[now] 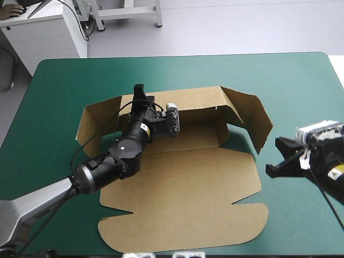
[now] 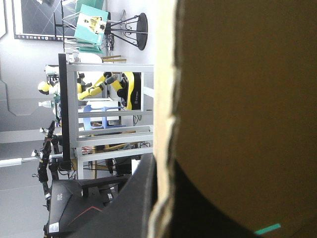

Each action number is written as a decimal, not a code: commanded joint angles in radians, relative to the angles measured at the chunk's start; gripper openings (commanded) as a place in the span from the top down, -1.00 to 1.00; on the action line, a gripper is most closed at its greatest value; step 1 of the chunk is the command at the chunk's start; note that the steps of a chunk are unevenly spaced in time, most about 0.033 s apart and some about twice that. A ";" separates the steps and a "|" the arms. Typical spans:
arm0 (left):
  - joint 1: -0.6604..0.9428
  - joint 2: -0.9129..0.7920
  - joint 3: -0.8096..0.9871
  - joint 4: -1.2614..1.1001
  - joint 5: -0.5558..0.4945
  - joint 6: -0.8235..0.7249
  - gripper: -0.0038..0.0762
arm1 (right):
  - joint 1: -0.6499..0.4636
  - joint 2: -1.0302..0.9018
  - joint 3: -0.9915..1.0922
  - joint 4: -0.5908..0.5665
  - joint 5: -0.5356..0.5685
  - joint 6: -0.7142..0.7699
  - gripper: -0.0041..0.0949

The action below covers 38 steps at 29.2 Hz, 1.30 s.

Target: Fold the box

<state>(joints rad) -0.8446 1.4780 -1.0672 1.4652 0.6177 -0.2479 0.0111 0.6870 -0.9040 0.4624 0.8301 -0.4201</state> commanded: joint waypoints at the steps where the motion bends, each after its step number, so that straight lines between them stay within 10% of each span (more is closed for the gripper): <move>1: -0.006 -0.039 -0.027 0.034 0.023 -0.020 0.92 | 0.004 0.163 -0.183 0.073 -0.075 -0.048 0.95; 21: -0.006 -0.038 -0.027 0.034 0.023 -0.020 0.92 | 0.059 1.075 -1.084 0.111 0.284 0.128 0.94; 38: -0.006 -0.001 -0.027 0.030 0.069 -0.020 0.92 | 0.160 1.190 -1.166 -0.112 0.416 0.191 0.96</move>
<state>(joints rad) -0.8446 1.5100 -1.0672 1.4642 0.6576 -0.2509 0.1725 1.9311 -2.0384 0.3381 1.2409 -0.2230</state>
